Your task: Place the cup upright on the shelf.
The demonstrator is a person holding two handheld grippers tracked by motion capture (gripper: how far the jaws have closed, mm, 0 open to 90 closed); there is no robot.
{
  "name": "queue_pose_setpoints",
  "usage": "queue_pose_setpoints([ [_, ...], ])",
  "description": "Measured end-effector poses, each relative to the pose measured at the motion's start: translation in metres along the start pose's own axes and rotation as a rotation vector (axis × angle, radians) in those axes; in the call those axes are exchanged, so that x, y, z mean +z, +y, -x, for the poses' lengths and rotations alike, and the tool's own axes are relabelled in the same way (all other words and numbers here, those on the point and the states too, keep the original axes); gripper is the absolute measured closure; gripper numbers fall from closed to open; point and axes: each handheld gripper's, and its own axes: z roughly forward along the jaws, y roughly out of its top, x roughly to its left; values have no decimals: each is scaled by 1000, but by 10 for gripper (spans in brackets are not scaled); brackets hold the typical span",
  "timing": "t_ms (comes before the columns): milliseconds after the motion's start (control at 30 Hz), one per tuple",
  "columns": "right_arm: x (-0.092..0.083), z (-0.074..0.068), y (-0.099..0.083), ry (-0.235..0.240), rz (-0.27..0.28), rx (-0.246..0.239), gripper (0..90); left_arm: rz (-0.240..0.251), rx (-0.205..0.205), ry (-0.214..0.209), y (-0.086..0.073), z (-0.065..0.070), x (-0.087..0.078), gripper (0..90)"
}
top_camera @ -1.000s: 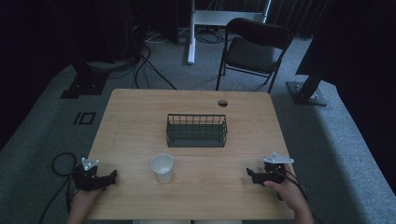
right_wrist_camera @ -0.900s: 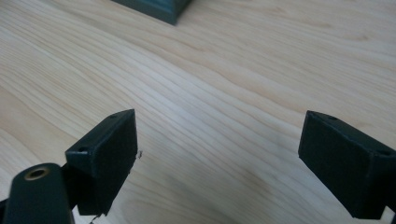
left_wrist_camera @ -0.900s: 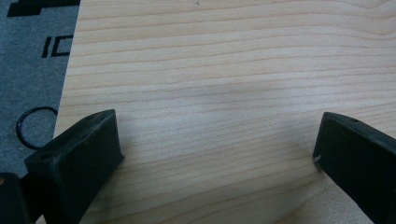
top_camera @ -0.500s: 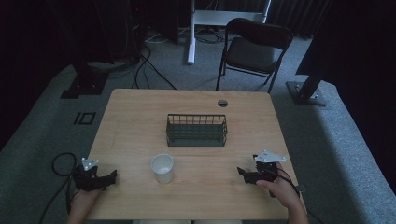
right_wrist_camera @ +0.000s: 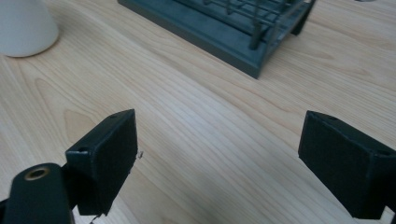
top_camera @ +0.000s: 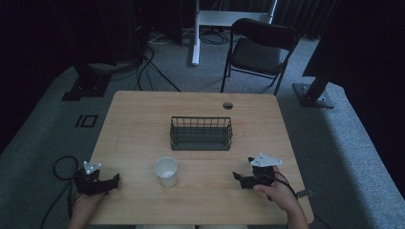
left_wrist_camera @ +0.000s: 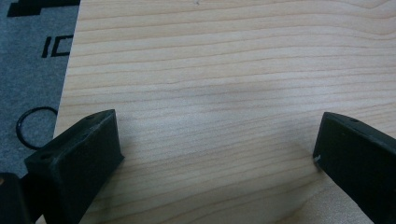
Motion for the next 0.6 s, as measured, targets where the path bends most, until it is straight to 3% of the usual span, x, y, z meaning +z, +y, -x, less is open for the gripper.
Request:
queue_pose_setpoints([
  [600, 27, -29, 9, 74, -7, -48, 116, 0, 0, 0, 0, 0, 0, 10],
])
